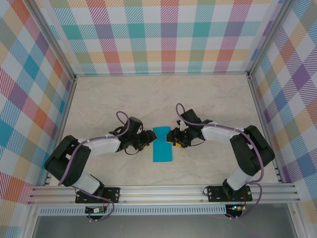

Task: Fold a paper plane with a square sheet of paper (pick it up from the middle)
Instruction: Fold the triangle a second time at the center of the table.

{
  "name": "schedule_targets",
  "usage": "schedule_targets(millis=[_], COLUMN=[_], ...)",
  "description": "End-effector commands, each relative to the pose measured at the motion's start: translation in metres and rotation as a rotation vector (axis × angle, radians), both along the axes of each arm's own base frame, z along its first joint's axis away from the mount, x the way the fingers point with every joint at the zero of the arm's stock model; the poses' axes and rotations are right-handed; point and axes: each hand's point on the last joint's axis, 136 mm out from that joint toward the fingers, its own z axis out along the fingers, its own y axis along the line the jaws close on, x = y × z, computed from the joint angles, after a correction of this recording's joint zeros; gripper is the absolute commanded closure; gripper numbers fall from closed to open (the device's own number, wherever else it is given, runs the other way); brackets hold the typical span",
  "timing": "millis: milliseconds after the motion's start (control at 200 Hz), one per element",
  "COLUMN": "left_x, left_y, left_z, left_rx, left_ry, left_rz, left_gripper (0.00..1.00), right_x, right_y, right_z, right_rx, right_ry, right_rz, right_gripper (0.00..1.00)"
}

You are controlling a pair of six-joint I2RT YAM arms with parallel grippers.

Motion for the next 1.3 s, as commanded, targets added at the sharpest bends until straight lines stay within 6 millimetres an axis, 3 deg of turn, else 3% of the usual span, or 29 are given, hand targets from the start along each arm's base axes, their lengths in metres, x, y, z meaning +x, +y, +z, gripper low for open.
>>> schedule_targets(millis=[0,315,580,1170,1295], left_x=[0.008,0.008,0.009,0.009,0.008], left_y=[-0.004,-0.008,-0.011,-0.024,-0.024], left_z=[0.007,0.005,0.003,0.002,0.001], left_rx=[-0.019,-0.023,-0.022,-0.039,-0.036], left_ry=[-0.014,-0.01,-0.003,-0.001,0.002], left_rz=[-0.003,-0.014,-0.025,-0.07,-0.073], left_gripper=[0.41,0.42,0.42,0.45,0.45], right_x=[-0.004,-0.009,-0.017,-0.021,-0.023], right_y=[0.011,0.008,-0.011,-0.014,-0.015], right_z=[0.009,-0.023,-0.044,-0.055,-0.057], right_rx=[0.074,0.024,-0.071,-0.085,-0.096], right_ry=[-0.008,0.068,0.087,0.111,0.121], right_rz=[0.038,0.034,0.015,0.011,0.008], right_gripper=[0.49,0.5,0.51,0.52,0.56])
